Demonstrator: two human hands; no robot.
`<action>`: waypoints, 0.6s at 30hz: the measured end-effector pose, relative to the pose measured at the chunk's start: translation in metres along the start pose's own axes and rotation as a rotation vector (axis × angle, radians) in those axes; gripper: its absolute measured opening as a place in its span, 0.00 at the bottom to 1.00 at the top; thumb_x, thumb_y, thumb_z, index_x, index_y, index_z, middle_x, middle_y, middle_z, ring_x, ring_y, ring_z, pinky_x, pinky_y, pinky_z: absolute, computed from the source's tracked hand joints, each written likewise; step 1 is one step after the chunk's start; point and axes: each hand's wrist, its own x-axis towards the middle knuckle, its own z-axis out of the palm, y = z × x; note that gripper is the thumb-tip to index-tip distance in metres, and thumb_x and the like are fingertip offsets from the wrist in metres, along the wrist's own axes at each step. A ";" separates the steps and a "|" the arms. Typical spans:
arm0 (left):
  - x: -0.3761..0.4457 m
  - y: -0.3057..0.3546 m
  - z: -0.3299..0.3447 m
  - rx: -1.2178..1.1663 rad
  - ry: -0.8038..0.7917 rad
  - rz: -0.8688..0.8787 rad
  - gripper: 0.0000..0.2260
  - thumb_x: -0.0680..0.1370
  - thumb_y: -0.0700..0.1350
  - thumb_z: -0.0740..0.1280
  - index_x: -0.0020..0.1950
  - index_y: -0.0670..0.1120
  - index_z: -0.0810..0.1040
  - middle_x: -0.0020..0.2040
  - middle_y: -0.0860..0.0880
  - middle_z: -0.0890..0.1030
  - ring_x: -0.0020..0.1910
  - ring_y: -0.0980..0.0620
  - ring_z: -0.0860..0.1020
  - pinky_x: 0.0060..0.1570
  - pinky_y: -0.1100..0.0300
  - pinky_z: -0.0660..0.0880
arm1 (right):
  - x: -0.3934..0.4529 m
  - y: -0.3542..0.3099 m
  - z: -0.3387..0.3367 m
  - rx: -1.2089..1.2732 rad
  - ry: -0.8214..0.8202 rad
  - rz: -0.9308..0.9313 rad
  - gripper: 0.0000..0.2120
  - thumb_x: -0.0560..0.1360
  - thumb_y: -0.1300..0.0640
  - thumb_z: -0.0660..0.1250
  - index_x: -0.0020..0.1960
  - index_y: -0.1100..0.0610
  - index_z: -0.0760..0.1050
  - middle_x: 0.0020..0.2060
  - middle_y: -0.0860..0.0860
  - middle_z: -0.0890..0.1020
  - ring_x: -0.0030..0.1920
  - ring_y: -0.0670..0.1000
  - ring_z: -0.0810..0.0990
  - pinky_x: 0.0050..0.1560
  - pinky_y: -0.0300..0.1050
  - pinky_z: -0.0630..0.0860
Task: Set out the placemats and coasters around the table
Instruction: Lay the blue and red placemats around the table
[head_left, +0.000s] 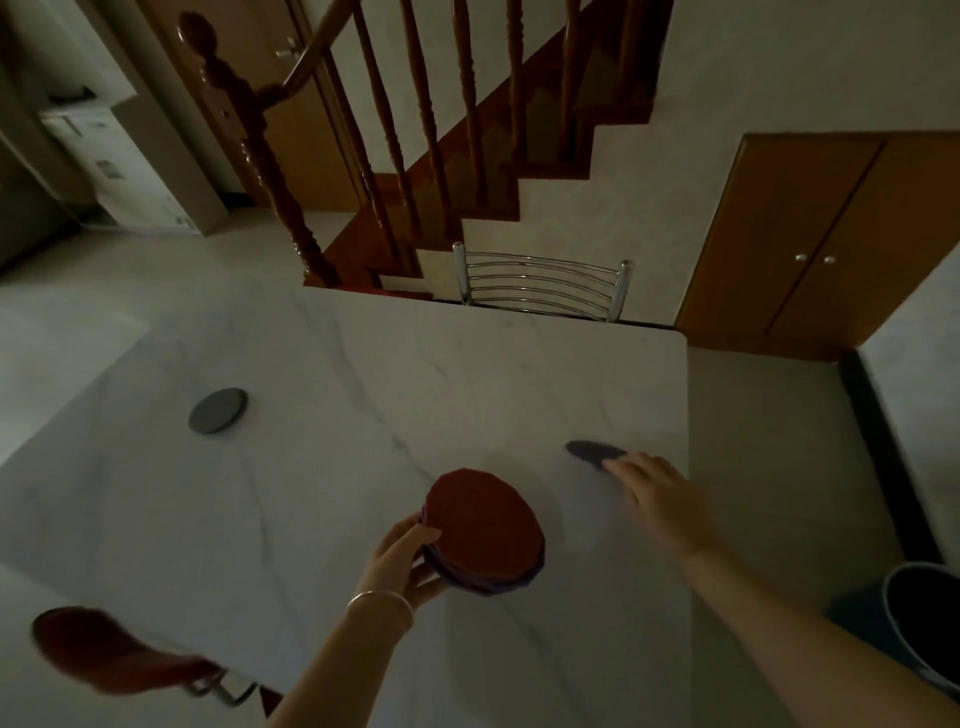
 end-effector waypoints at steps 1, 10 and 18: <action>-0.001 -0.001 -0.002 -0.002 0.005 -0.001 0.09 0.73 0.36 0.67 0.50 0.47 0.79 0.47 0.43 0.79 0.43 0.42 0.80 0.43 0.48 0.81 | -0.010 -0.004 0.007 -0.014 -0.081 -0.013 0.21 0.58 0.69 0.77 0.49 0.58 0.82 0.42 0.55 0.84 0.39 0.58 0.83 0.29 0.46 0.80; -0.004 0.002 0.002 0.029 -0.020 -0.002 0.10 0.73 0.35 0.67 0.51 0.46 0.79 0.47 0.43 0.79 0.43 0.42 0.80 0.35 0.52 0.81 | -0.044 -0.019 0.040 -0.107 -0.321 0.045 0.23 0.51 0.64 0.82 0.45 0.54 0.83 0.40 0.53 0.84 0.37 0.56 0.83 0.21 0.45 0.77; -0.005 -0.004 0.007 0.047 -0.040 -0.025 0.09 0.73 0.35 0.66 0.50 0.46 0.79 0.45 0.43 0.79 0.41 0.43 0.79 0.38 0.52 0.79 | -0.058 -0.022 0.050 -0.170 -0.405 0.059 0.20 0.51 0.55 0.82 0.42 0.54 0.83 0.41 0.52 0.84 0.39 0.54 0.83 0.23 0.41 0.77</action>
